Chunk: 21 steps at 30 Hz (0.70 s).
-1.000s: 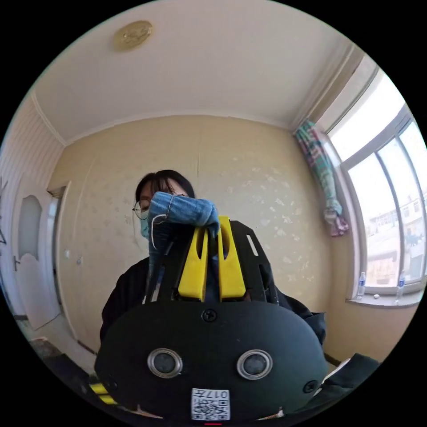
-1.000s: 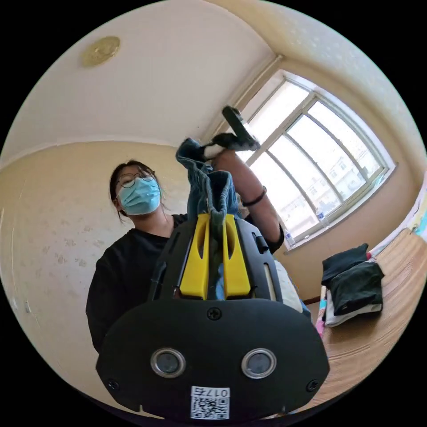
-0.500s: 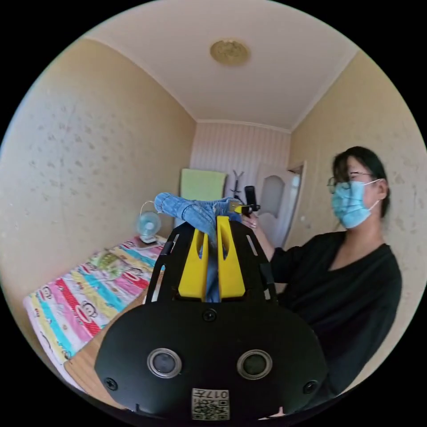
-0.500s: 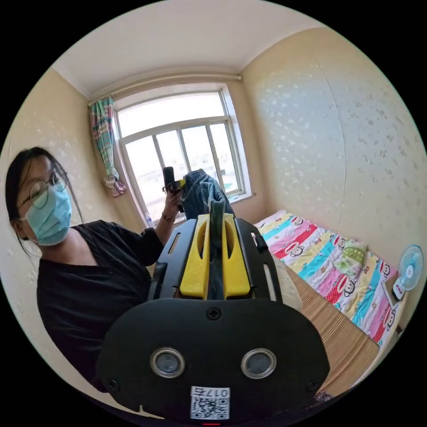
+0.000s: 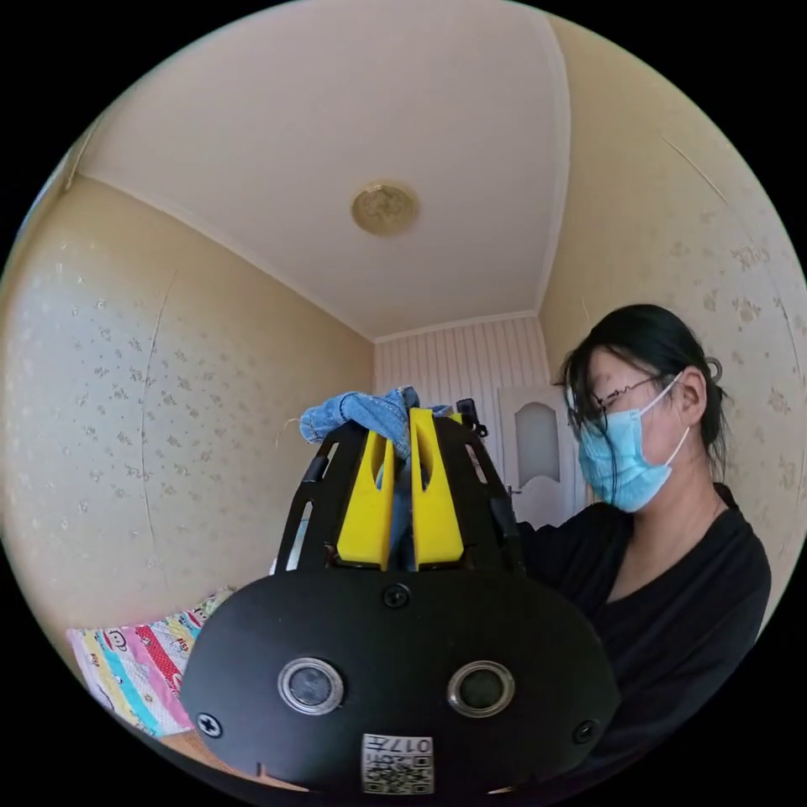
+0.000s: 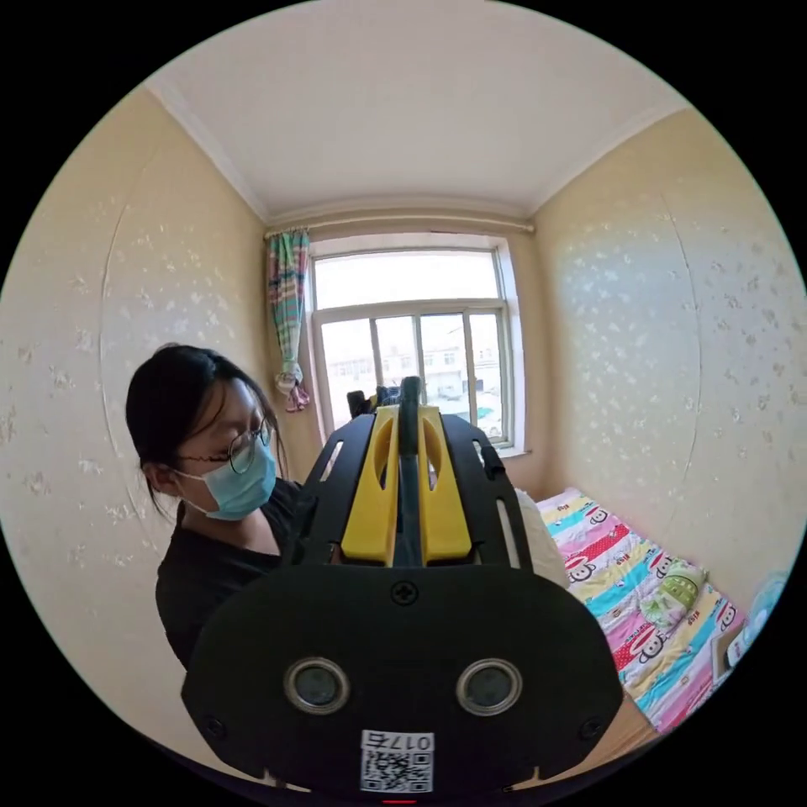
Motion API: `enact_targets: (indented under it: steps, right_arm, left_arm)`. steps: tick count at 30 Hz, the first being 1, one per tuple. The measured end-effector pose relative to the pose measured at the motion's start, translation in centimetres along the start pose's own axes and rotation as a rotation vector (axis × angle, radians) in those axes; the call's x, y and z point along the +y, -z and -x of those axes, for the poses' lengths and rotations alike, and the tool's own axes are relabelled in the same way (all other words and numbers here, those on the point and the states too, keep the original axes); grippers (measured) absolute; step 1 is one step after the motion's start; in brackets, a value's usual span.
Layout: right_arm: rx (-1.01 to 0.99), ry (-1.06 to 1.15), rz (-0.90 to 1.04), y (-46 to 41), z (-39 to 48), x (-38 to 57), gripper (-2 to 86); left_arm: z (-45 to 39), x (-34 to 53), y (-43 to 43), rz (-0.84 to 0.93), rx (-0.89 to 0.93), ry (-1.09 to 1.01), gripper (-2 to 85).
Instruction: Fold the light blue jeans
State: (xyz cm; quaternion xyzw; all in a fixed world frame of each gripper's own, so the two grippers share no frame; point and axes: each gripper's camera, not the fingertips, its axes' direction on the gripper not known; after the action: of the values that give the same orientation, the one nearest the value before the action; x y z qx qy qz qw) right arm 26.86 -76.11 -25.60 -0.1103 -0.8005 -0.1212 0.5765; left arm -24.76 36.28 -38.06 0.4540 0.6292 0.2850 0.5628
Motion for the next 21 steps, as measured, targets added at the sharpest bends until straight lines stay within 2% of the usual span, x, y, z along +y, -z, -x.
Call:
enact_targets:
  steps: [6, 11, 15, 17, 19, 21]
  right_arm:
    - [0.069, -0.118, -0.012, 1.9, -6.1, -7.2, 2.0]
    - [0.188, -0.312, 0.118, -0.8, -20.7, -10.7, 2.0]
    - [0.283, -0.477, 0.221, -5.1, -35.9, -9.4, 2.0]
    - [0.44, -0.552, 0.273, -9.2, -48.4, -7.2, 2.0]
    - [0.524, -0.566, 0.237, -12.0, -57.4, -4.0, 1.9]
    - [0.597, -0.643, 0.209, -13.8, -64.5, 1.0, 1.8]
  left_arm:
    - [6.7, -7.8, -7.7, 0.113, -0.048, 0.003, 1.2]
    - [19.4, -8.2, -15.6, 0.269, -0.091, 0.206, 1.5]
    - [35.4, -2.8, -23.9, 0.415, -0.164, 0.443, 1.8]
    - [43.9, 1.0, -28.5, 0.489, -0.215, 0.533, 2.2]
    - [55.8, 8.2, -33.6, 0.546, -0.272, 0.691, 3.5]
    - [62.7, 14.7, -35.0, 0.593, -0.335, 0.872, 6.2]
